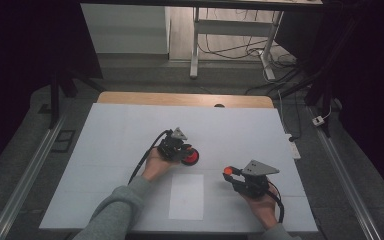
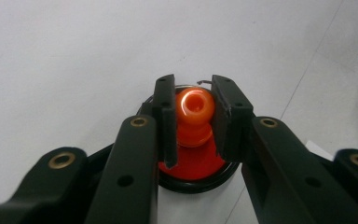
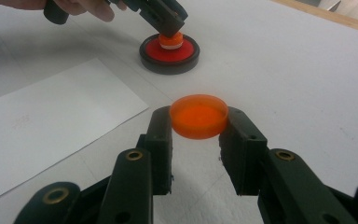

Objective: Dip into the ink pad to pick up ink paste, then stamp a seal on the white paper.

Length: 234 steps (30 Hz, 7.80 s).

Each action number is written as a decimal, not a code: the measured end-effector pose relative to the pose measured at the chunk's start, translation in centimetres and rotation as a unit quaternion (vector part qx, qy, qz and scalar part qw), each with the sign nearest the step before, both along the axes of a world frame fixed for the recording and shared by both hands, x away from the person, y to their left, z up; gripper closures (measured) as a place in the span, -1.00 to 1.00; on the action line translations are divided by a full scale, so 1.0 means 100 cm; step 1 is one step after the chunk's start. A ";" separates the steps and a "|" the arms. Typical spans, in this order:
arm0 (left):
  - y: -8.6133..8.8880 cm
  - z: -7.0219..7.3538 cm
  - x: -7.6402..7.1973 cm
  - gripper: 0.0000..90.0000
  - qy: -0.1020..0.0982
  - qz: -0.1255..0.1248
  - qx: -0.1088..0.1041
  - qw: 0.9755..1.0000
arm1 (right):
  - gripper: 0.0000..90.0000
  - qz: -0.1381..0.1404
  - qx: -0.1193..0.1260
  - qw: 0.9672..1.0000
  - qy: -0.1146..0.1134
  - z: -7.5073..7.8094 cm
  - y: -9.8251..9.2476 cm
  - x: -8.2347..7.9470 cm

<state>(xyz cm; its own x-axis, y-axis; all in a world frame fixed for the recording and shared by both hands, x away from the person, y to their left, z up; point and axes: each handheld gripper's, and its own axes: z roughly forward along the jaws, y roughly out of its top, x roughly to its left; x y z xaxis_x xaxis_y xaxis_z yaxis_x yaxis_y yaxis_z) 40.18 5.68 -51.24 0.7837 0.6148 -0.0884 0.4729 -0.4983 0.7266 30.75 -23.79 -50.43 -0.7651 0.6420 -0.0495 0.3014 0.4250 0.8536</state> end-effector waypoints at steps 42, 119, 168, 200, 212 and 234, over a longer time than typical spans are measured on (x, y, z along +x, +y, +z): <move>-0.003 -0.008 -0.010 0.62 -0.024 0.020 -0.001 1.000 | 0.45 0.003 -0.004 1.000 -0.001 0.000 0.002 -0.001; 0.043 0.047 -0.049 0.61 -0.061 -0.017 -0.104 0.993 | 0.45 -0.003 -0.002 1.000 -0.003 0.001 -0.003 -0.001; 0.051 0.054 -0.077 0.61 -0.037 -0.061 -0.103 0.992 | 0.45 -0.008 -0.010 1.000 -0.005 0.000 -0.003 0.000; 0.045 0.037 -0.093 0.60 -0.014 -0.081 -0.097 0.992 | 0.45 -0.001 -0.010 1.000 -0.005 -0.001 -0.002 0.000; 0.035 0.026 -0.095 0.60 -0.002 -0.095 -0.085 0.992 | 0.44 -0.001 -0.011 1.000 -0.003 -0.001 -0.001 0.000; 0.027 0.007 -0.098 0.60 0.013 -0.102 -0.054 0.993 | 0.45 0.000 -0.011 1.000 -0.003 -0.002 -0.001 0.000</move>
